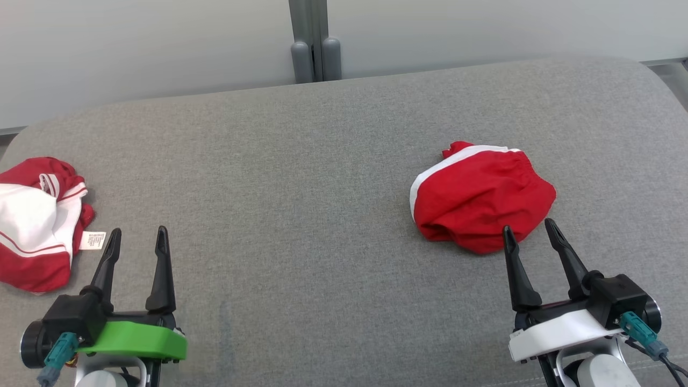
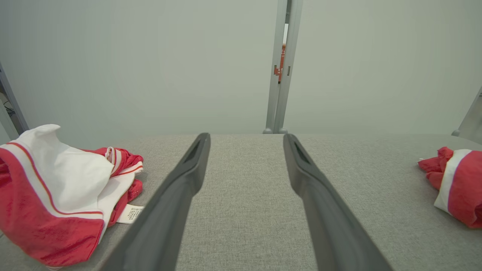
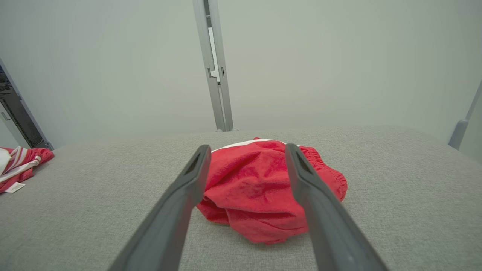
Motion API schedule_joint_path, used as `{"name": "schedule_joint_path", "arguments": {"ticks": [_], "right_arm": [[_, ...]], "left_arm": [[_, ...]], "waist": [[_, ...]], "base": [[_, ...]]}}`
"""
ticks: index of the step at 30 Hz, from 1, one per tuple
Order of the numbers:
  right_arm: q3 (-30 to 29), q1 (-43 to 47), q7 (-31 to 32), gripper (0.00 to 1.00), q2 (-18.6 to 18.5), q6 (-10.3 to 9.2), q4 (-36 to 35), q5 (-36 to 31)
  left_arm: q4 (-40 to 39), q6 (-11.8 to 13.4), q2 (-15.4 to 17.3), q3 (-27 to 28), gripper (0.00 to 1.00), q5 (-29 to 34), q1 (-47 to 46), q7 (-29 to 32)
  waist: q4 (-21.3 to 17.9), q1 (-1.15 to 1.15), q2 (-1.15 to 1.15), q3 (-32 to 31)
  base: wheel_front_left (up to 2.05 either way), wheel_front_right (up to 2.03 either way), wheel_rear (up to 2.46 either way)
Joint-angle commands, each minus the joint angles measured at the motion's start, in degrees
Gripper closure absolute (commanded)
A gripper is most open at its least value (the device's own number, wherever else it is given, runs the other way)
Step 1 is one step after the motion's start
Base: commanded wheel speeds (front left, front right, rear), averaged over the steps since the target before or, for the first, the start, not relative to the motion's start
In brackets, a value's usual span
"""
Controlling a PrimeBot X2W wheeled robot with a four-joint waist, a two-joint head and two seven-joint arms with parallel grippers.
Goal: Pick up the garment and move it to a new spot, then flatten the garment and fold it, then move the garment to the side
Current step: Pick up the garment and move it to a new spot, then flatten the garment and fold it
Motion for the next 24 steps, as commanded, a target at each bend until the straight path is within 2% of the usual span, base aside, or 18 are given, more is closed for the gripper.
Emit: {"name": "schedule_joint_path", "arguments": {"ticks": [1,24], "right_arm": [[0.0,0.6,-0.2,0.0,-0.2,0.03,0.1,0.2],[0.1,1.4,-0.2,0.0,-0.3,0.03,0.9,0.4]], "left_arm": [[-0.5,-0.1,-0.3,0.3,0.0,-0.1,1.5,0.0],[-1.6,-0.2,0.0,0.6,0.0,-1.0,4.1,0.0]], "waist": [[0.3,0.0,0.0,-0.3],[1.5,0.0,0.0,-1.1]], "base": [[0.0,0.0,0.0],[0.0,0.0,0.0]]}}
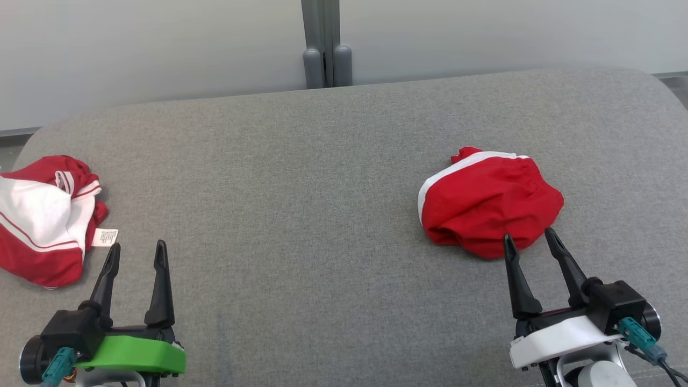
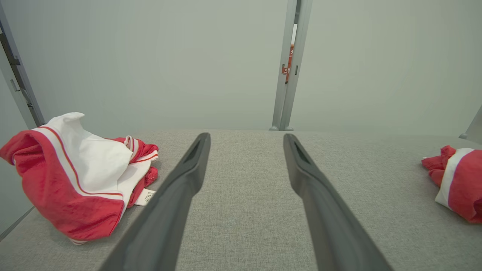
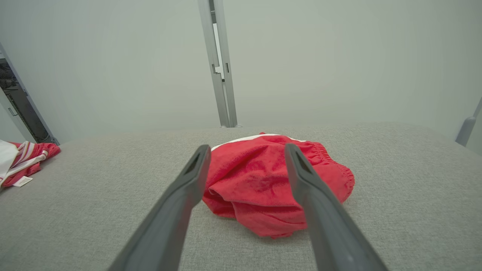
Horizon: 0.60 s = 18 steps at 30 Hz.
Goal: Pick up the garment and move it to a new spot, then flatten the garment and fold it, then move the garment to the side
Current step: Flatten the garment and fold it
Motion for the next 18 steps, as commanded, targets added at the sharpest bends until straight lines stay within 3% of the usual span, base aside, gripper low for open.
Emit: {"name": "schedule_joint_path", "arguments": {"ticks": [1,18], "right_arm": [[0.0,0.3,-0.2,0.0,-0.1,0.03,0.1,0.1],[0.3,0.6,-0.2,0.0,-0.3,0.03,0.6,0.1]], "left_arm": [[0.1,-0.2,0.2,0.3,0.0,-0.3,0.9,0.0],[0.7,-0.2,0.1,0.4,0.0,0.1,1.5,0.0]], "waist": [[0.0,0.0,0.0,0.0],[-0.1,0.0,0.0,-1.0]], "base": [[0.0,0.0,0.0],[0.0,0.0,0.0]]}}
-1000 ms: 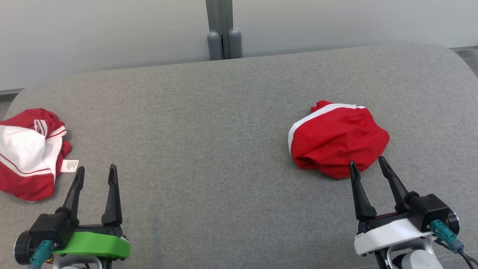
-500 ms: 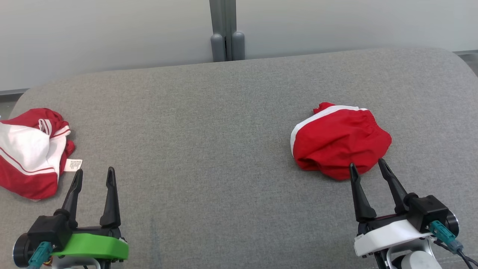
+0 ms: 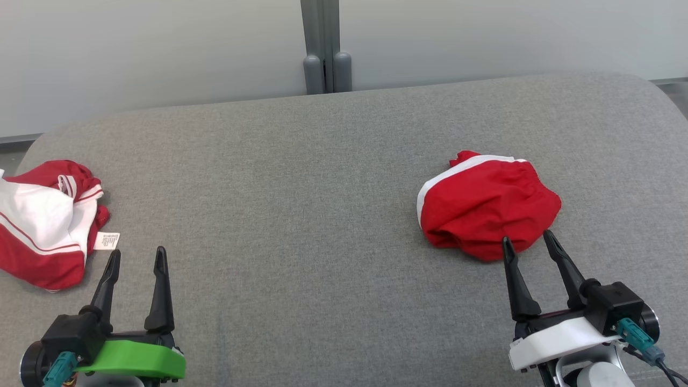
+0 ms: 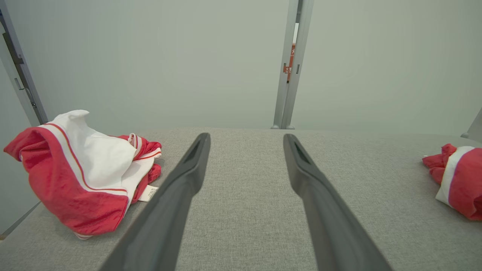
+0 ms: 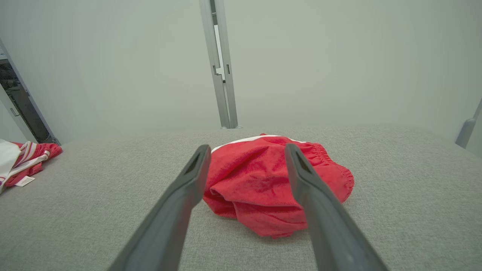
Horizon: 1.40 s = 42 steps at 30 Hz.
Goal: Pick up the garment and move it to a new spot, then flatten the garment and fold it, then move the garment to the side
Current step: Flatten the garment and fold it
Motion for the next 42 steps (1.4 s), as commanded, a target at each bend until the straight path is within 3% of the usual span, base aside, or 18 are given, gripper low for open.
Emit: {"name": "schedule_joint_path", "arguments": {"ticks": [1,11,18,31,42], "right_arm": [[0.0,0.6,-0.2,0.0,-0.2,0.03,0.1,0.0],[0.2,-3.0,-0.2,0.0,-1.2,0.03,0.6,-1.1],[1.1,-11.5,-0.1,0.0,-5.7,0.03,5.0,-1.6],[1.0,-28.0,1.7,0.0,-13.6,0.03,25.1,2.0],[2.9,-32.0,0.7,0.0,-14.2,0.03,43.2,7.3]], "left_arm": [[0.0,-0.2,0.1,0.1,0.0,0.0,0.9,0.0],[-0.2,-0.2,-0.3,0.3,0.0,-0.3,0.4,0.0],[-0.6,-0.2,-0.7,0.4,0.0,-0.4,-1.4,0.0],[-0.7,-0.2,-1.3,-1.1,0.0,-0.6,-6.4,0.0],[-0.5,-0.2,-2.0,-1.8,0.0,-1.0,-8.7,0.0]], "waist": [[0.0,0.0,0.0,0.0],[0.4,0.0,0.0,0.9],[0.8,0.0,0.0,3.6],[2.9,0.0,0.0,11.1],[4.3,0.0,0.0,14.1]], "base": [[0.0,0.0,0.0],[0.0,0.0,0.0],[0.0,0.0,0.0],[0.0,0.0,0.0],[0.0,0.0,0.0]]}}
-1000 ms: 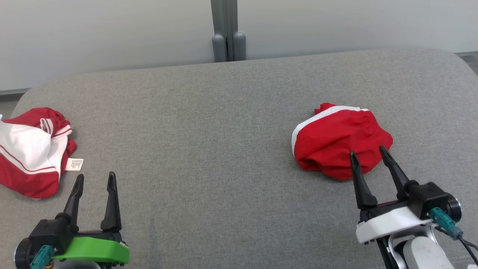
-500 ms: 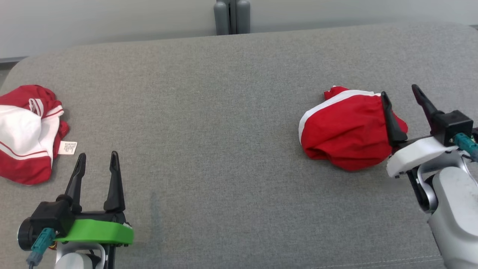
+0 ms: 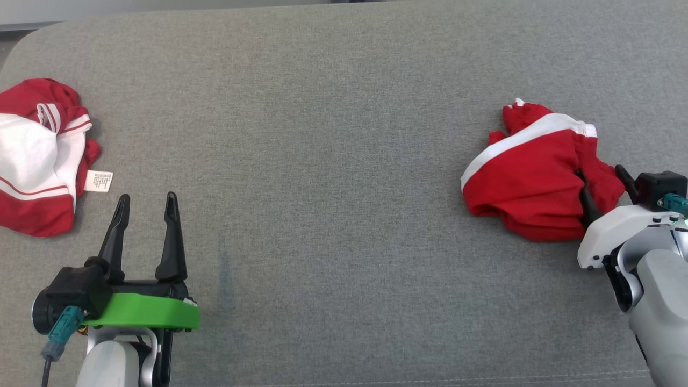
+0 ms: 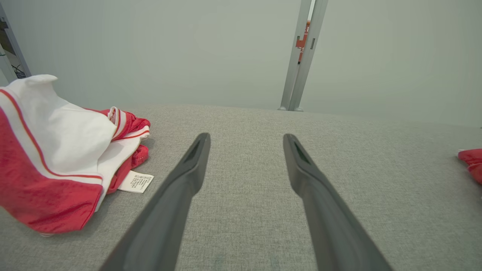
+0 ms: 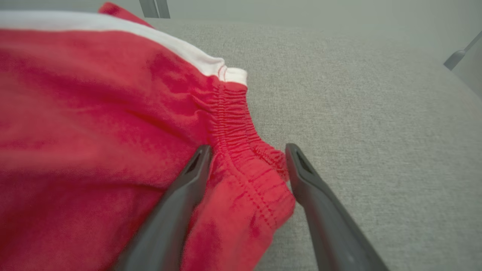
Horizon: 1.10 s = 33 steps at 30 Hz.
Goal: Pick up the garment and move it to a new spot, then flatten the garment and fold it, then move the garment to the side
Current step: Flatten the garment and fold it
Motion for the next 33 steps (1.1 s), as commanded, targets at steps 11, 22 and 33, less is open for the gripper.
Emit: {"name": "schedule_joint_path", "arguments": {"ticks": [11,22,33], "right_arm": [[3.7,-1.9,-1.1,1.0,0.6,0.02,4.8,5.6],[1.2,3.0,-1.2,1.0,3.3,0.02,-18.2,-1.7],[14.7,6.8,-1.2,1.0,10.5,0.01,-24.7,-5.3]], "left_arm": [[0.8,-0.2,-0.5,0.0,0.0,0.1,-0.7,0.0],[1.2,-0.2,-0.9,0.1,0.0,0.2,1.3,0.0],[1.6,-0.2,-1.2,0.1,0.0,-0.2,2.8,0.0]], "waist": [[0.2,0.0,0.0,-0.8],[0.5,0.0,0.0,-4.9],[3.6,0.0,0.0,-6.4]], "base": [[0.0,0.0,0.0],[0.0,0.0,0.0],[0.0,0.0,0.0]]}}
